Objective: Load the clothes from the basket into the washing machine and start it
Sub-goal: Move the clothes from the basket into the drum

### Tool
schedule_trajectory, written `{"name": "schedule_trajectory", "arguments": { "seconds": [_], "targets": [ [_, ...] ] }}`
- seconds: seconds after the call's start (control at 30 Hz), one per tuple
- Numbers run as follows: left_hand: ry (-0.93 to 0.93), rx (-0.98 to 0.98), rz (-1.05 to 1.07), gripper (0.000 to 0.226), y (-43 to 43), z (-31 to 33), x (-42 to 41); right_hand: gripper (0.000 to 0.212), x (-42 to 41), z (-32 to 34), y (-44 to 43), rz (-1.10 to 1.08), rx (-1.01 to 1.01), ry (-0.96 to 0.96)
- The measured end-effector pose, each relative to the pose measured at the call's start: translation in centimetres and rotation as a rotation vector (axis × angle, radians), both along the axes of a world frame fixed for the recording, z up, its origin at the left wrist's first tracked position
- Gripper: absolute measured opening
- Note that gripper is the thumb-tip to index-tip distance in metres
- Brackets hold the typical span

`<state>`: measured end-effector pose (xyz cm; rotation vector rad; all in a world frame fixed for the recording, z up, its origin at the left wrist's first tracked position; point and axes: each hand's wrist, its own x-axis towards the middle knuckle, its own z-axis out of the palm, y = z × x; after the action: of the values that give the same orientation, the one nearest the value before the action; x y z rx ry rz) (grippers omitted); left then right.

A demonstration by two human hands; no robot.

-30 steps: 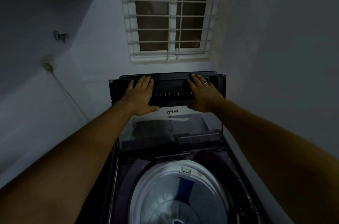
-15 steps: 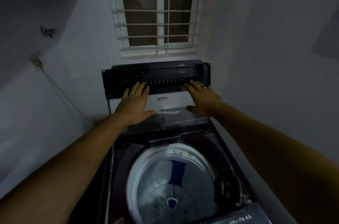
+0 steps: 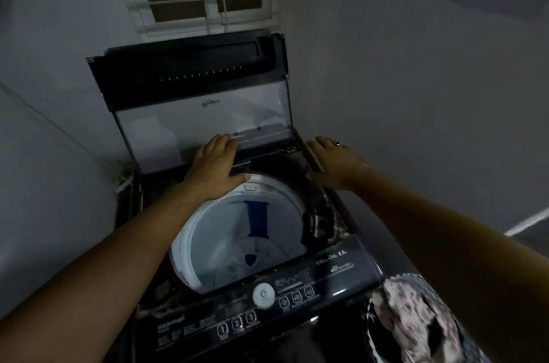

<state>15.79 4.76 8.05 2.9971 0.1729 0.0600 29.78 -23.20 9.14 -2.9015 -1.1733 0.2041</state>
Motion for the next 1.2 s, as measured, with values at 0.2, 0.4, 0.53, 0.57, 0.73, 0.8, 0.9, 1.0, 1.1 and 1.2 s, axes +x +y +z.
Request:
{"name": "schedule_trajectory", "arguments": {
  "seconds": [0.2, 0.4, 0.53, 0.57, 0.73, 0.8, 0.9, 1.0, 1.1, 1.2],
  "targets": [
    [0.046, -0.044, -0.057, 0.095, -9.7, -2.1, 1.0, 0.085, -0.9, -3.5, -10.0, -0.086, -0.003, 0.095],
    [0.086, -0.136, -0.167, 0.093, -23.8, -3.8, 3.1, 0.082, -1.7, -7.1, -22.0, -0.215, 0.032, 0.186],
    [0.110, -0.214, -0.257, 0.089, -33.7, -6.9, 4.7, 0.081, -2.6, -11.4, -29.8, -0.300, 0.042, 0.255],
    [0.123, -0.241, -0.268, 0.089, -36.0, -8.0, 5.0, 0.081, -2.9, -12.7, -31.7, -0.319, 0.045, 0.278],
    [0.263, -0.375, -0.286, 0.085, -44.2, -15.5, 5.6, 0.078, -4.4, -19.7, -39.0, -0.415, 0.043, 0.392],
    [0.336, -0.401, -0.280, 0.083, -46.0, -19.2, 5.7, 0.075, -4.9, -22.9, -40.7, -0.451, 0.050, 0.437],
    [0.459, -0.449, -0.221, 0.079, -47.4, -25.0, 5.5, 0.070, -6.0, -28.0, -42.1, -0.489, 0.062, 0.506],
    [0.574, -0.514, -0.120, 0.076, -48.1, -30.8, 5.0, 0.076, -7.3, -33.7, -42.7, -0.514, 0.070, 0.594],
    [0.664, -0.610, -0.009, 0.068, -48.7, -35.7, 4.5, 0.085, -8.6, -38.5, -42.3, -0.523, 0.075, 0.663],
    [0.730, -0.695, 0.048, 0.061, -49.1, -39.5, 3.8, 0.093, -9.5, -42.1, -41.2, -0.512, 0.101, 0.723]
  ]
}}
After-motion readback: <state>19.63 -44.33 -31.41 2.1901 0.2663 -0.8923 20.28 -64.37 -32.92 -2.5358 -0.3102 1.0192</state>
